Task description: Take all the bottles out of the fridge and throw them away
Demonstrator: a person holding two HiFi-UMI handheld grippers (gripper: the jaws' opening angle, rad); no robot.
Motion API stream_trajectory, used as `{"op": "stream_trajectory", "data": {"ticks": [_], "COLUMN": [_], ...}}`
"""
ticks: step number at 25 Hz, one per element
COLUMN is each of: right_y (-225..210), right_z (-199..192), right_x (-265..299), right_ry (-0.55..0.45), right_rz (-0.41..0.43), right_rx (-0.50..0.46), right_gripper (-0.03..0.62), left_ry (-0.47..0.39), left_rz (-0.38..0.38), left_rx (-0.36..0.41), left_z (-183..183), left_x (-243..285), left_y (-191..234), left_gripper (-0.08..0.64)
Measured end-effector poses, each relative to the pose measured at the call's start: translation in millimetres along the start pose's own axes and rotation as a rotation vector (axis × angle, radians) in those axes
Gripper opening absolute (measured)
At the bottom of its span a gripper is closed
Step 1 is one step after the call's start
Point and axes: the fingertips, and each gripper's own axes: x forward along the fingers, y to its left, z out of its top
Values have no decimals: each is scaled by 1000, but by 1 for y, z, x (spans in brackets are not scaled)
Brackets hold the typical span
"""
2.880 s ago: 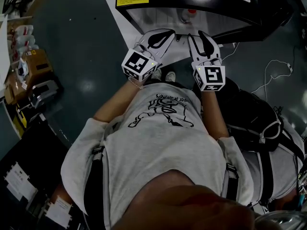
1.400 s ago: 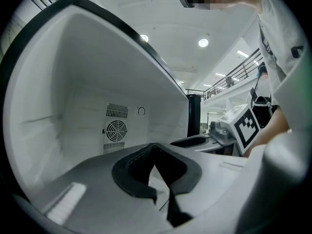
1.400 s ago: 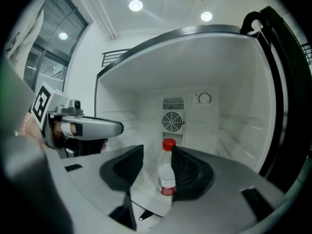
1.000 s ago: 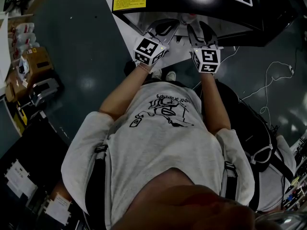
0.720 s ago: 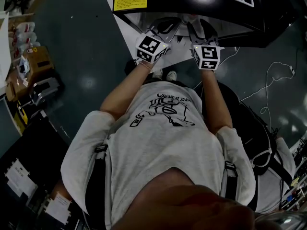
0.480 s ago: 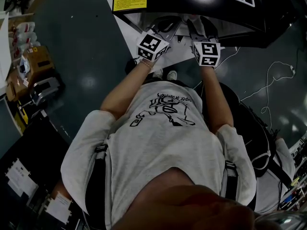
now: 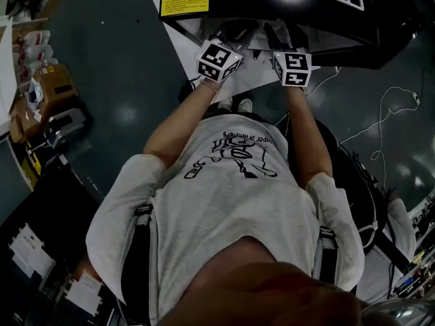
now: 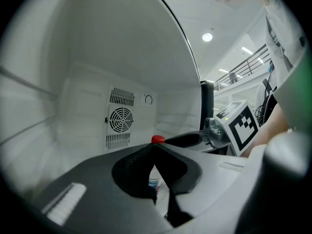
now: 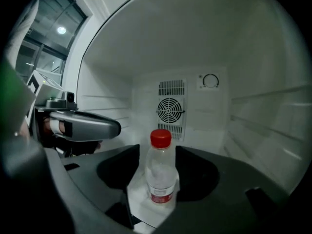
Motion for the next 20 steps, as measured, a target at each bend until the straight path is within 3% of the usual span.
{"op": "stream_trajectory", "data": {"ticks": [20], "right_y": [-6], "right_z": [7], "right_x": [21], "right_ry": [1], "right_rz": [10], "right_rx": [4], "right_gripper": [213], "left_ry": [26], "left_rz": [9], "left_rx": [-15], "left_z": [-5], "left_x": [10], "left_y": [14], "left_gripper": [9]}}
